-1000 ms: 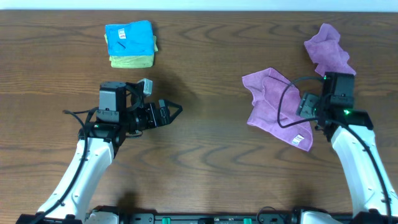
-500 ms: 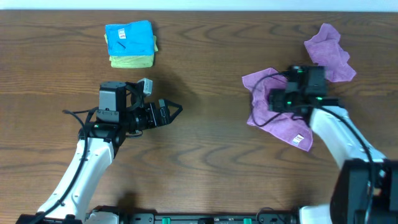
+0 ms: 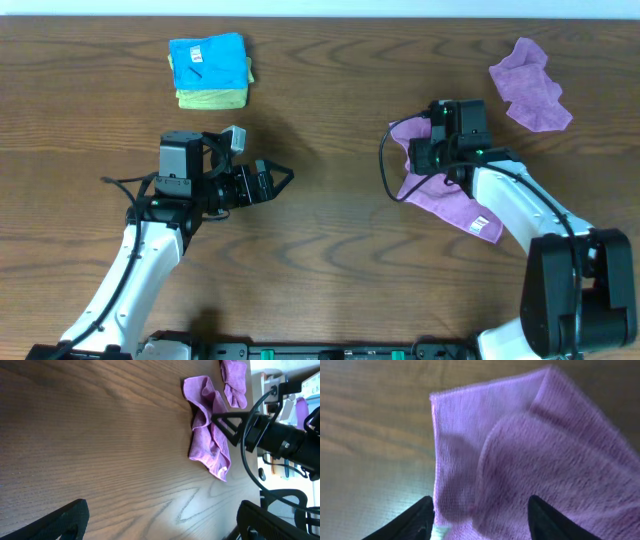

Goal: Fold the cloth

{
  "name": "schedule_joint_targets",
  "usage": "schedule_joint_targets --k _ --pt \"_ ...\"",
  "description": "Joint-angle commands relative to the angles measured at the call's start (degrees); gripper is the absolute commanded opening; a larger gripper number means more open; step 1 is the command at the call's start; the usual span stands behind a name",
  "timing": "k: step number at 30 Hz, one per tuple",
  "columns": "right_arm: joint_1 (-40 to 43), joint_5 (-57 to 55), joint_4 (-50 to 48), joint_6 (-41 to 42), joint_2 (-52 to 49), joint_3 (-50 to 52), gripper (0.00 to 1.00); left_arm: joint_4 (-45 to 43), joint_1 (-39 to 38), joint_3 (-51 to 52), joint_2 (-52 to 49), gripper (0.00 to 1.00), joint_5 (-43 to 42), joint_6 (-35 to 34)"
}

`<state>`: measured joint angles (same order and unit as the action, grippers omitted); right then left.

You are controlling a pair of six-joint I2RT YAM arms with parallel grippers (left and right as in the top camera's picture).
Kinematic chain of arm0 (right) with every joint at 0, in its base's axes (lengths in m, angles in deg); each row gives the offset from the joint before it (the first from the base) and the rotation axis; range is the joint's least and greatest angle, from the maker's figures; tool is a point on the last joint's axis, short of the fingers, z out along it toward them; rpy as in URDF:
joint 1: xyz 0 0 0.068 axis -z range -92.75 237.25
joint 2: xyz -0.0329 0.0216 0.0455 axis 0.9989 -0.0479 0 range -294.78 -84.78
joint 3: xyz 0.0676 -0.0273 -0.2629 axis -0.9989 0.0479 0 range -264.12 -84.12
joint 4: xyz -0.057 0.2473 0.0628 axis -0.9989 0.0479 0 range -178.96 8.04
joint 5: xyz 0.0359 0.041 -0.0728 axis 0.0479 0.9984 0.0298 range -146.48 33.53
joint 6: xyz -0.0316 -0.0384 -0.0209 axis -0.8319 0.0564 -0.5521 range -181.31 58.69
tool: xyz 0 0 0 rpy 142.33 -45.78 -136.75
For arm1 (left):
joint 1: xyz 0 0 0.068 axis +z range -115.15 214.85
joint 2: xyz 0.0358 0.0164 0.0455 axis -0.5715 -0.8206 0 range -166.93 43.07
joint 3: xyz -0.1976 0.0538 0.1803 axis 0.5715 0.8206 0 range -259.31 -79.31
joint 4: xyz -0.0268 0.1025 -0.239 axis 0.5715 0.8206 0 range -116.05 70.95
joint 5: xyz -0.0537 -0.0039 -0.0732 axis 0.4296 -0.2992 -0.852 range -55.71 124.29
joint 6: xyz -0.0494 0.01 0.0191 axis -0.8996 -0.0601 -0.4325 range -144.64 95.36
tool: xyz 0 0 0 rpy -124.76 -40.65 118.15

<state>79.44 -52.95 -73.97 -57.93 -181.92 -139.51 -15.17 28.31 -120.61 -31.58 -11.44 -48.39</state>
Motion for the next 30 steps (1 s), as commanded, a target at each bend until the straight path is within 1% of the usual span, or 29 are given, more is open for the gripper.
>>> schedule_joint_targets --k 1,9,11,12,15,17,22,25,30 --pt "-0.13 -1.62 -1.79 -0.22 -0.57 -1.16 0.58 -0.02 -0.26 -1.42 -0.02 0.96 -0.63 0.85" --pt "-0.15 -1.31 -2.78 2.27 -3.32 -1.31 0.54 -0.76 -0.24 -1.42 -0.02 0.96 -0.33 1.05" --pt "-0.15 -1.31 -3.02 2.38 -3.69 -1.33 0.48 -0.81 -0.24 -1.42 -0.02 0.96 -0.31 1.05" --pt "-0.15 -1.36 -3.19 2.36 -3.72 -1.4 0.43 -0.83 -0.24 -1.42 -0.02 0.96 -0.28 1.05" --pt "-0.13 -1.66 -3.87 2.36 -3.72 -2.03 0.12 -0.85 -0.24 -1.42 -0.02 0.96 -0.07 1.07" --pt "-0.13 -2.62 -3.8 2.34 -3.69 -3.06 0.01 -0.85 -0.24 -1.42 -0.02 0.96 0.17 1.05" --pt "-0.13 -10.82 -0.39 2.03 -3.52 -8.74 0.01 -0.85 -0.24 -1.42 -0.02 0.96 0.72 1.05" --pt "-0.09 -16.06 2.62 0.2 -3.52 -12.81 0.01 -0.87 -0.24 -1.42 -0.02 0.96 1.05 1.05" --pt "0.33 -23.98 5.66 -2.38 -3.52 -16.7 0.01 -1.33 -0.24 -1.42 -0.02 0.96 1.33 1.05"
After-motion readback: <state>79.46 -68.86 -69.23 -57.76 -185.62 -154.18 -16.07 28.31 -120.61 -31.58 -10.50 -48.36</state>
